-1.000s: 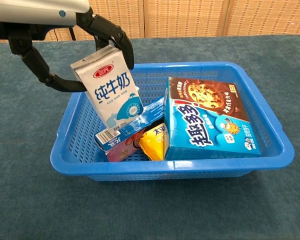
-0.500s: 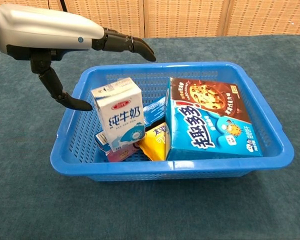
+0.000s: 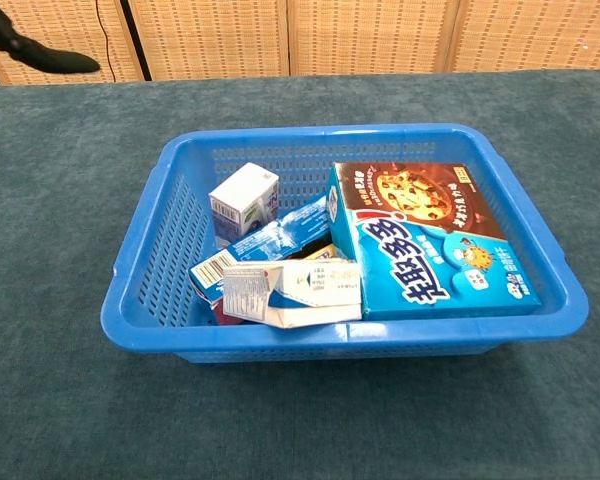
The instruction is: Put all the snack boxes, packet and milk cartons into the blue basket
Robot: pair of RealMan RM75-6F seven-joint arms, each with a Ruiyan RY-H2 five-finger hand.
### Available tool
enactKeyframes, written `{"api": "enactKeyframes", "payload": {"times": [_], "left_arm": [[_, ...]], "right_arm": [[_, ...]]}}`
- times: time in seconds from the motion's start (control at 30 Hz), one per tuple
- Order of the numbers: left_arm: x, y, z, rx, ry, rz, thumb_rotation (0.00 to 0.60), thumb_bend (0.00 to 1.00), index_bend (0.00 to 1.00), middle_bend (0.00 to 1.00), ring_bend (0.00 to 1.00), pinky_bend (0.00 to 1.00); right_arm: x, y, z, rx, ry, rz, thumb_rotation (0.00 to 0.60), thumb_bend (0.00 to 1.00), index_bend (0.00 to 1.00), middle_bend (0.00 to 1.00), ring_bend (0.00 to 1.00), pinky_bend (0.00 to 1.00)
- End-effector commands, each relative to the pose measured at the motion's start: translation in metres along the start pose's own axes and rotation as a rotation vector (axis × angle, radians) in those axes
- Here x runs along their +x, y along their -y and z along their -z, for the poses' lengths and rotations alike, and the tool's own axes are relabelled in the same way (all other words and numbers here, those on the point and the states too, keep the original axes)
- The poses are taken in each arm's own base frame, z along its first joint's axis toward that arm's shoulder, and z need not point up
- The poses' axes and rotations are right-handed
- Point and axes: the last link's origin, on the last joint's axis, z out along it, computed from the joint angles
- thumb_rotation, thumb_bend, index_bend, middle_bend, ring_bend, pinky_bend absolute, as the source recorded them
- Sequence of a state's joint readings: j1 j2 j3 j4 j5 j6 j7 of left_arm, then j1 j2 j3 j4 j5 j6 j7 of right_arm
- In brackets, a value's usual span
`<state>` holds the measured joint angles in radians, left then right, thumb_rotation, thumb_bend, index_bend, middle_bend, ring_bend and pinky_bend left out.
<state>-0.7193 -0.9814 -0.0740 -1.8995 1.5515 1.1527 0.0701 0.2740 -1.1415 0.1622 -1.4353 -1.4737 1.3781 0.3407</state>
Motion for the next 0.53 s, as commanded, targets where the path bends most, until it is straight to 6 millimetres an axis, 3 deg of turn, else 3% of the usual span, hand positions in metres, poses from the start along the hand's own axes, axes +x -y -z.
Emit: {"api": "enactKeyframes", "payload": {"times": [0.03, 0.2, 0.37, 0.53], "left_arm": [[-0.006, 0.033, 0.034, 0.235, -0.099, 0.014, 0.6, 0.24, 0.0, 0.0, 0.0, 0.0], [-0.025, 0.062, 0.089, 0.454, -0.159, 0.007, 0.6, 0.24, 0.0, 0.0, 0.0, 0.0], [-0.042, 0.076, 0.139, 0.61, -0.169, 0.039, 0.6, 0.24, 0.0, 0.0, 0.0, 0.0], [-0.057, 0.083, 0.173, 0.705, -0.149, 0.053, 0.6, 0.24, 0.0, 0.0, 0.0, 0.0]], "right_arm": [[-0.002, 0.002, 0.001, 0.013, -0.001, 0.029, 0.6, 0.0, 0.0, 0.0, 0.0, 0.0], [-0.002, 0.002, 0.001, 0.013, -0.046, 0.125, 0.6, 0.0, 0.0, 0.0, 0.0, 0.0], [-0.003, 0.004, 0.002, 0.019, -0.063, 0.16, 0.6, 0.0, 0.0, 0.0, 0.0, 0.0], [-0.002, 0.006, 0.005, 0.032, -0.072, 0.191, 0.6, 0.0, 0.0, 0.0, 0.0, 0.0]]}}
